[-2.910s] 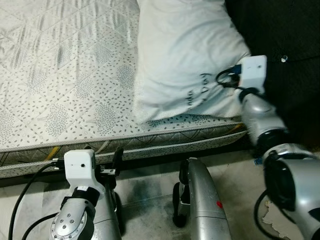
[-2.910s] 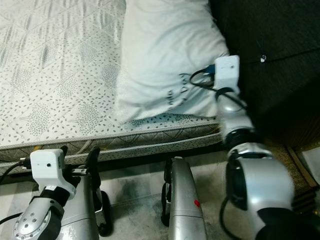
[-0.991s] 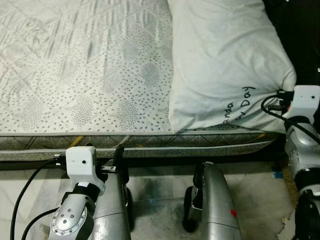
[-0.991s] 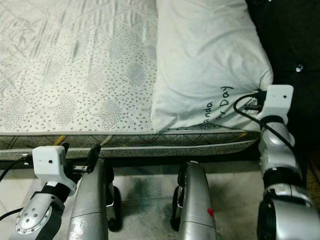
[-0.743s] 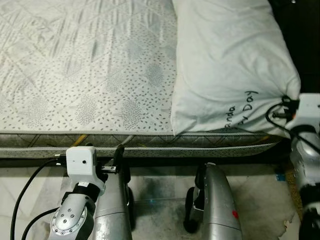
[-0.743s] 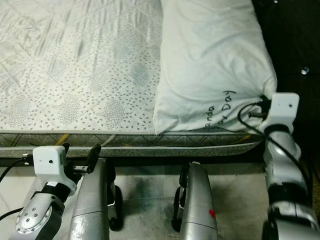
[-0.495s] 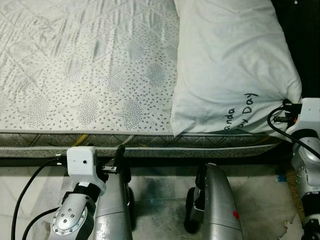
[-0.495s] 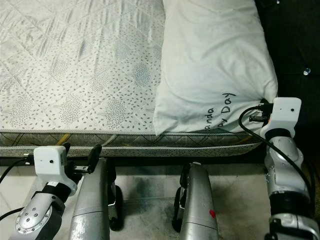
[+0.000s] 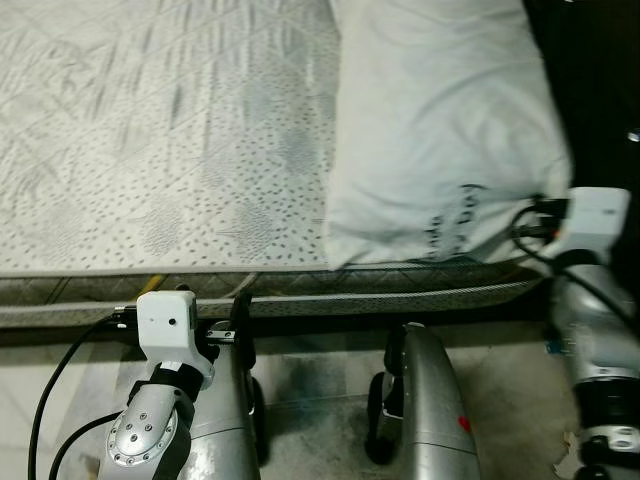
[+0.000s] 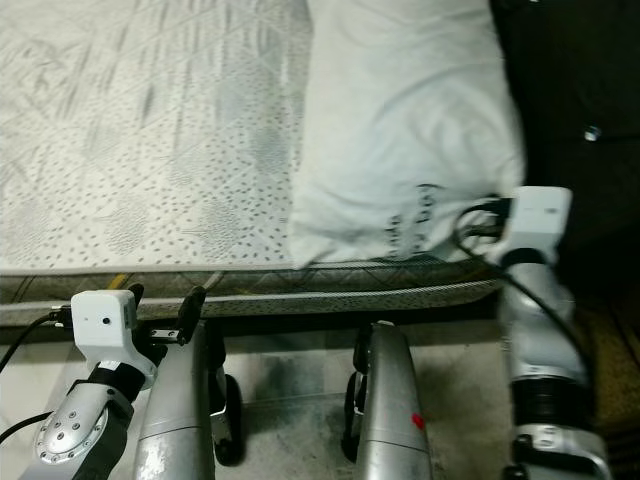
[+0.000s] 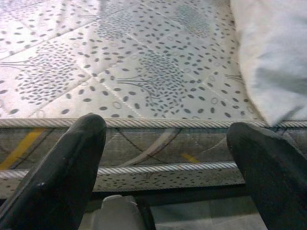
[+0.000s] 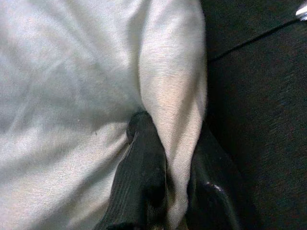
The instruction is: Clean up the room
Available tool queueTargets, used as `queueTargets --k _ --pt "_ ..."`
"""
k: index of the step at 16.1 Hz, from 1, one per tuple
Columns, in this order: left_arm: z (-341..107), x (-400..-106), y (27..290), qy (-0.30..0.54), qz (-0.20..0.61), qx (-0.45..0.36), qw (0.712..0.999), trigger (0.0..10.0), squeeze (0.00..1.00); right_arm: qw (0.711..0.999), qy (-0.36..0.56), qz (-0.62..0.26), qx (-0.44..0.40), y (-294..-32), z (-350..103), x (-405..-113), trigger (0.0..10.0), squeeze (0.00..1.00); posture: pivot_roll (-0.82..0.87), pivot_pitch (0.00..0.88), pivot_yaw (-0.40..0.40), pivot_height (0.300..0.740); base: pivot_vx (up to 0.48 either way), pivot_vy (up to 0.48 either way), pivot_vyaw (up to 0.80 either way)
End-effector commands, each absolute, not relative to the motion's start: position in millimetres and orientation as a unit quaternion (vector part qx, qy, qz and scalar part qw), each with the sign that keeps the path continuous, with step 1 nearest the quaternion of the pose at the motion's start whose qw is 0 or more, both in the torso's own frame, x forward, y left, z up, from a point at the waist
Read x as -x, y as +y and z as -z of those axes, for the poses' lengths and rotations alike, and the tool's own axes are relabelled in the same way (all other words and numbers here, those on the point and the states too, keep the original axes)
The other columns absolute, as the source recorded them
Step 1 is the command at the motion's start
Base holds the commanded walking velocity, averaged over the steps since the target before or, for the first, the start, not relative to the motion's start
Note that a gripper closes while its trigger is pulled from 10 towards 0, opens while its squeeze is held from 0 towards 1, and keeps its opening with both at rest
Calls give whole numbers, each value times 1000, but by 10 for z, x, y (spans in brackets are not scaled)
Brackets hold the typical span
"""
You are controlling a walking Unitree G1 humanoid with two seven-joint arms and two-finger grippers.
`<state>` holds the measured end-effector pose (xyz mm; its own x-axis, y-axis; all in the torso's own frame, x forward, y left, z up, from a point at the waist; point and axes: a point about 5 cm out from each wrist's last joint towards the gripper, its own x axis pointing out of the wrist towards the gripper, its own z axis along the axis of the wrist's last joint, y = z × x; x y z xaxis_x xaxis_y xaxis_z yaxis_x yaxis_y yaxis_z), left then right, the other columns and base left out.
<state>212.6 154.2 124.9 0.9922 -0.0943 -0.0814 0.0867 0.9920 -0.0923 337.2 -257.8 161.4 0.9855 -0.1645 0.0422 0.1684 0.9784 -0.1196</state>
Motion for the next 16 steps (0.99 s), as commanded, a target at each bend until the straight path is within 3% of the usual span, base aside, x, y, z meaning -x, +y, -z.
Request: queueTargets --k 1,5,11,16 --pt "-1200 -2100 1562 52 36 41 997 10000 0 996 23 66 57 -2478 -1384 -3289 10000 0 -55 284 -18 553 0 0 0" --pt "-1195 -2128 1561 48 30 44 997 10000 0 998 20 45 24 -2248 -1400 -3311 10000 0 -56 270 -24 553 0 0 0" --pt "-1196 -2165 1558 41 26 45 998 10000 0 999 -3 34 7 -2148 -1532 -3405 10000 0 -60 262 -29 553 0 0 0" --pt "-1196 -2173 1564 37 18 48 998 10000 0 1000 -11 25 6 -2079 -1591 -3492 10000 0 -58 260 -39 607 0 0 0"
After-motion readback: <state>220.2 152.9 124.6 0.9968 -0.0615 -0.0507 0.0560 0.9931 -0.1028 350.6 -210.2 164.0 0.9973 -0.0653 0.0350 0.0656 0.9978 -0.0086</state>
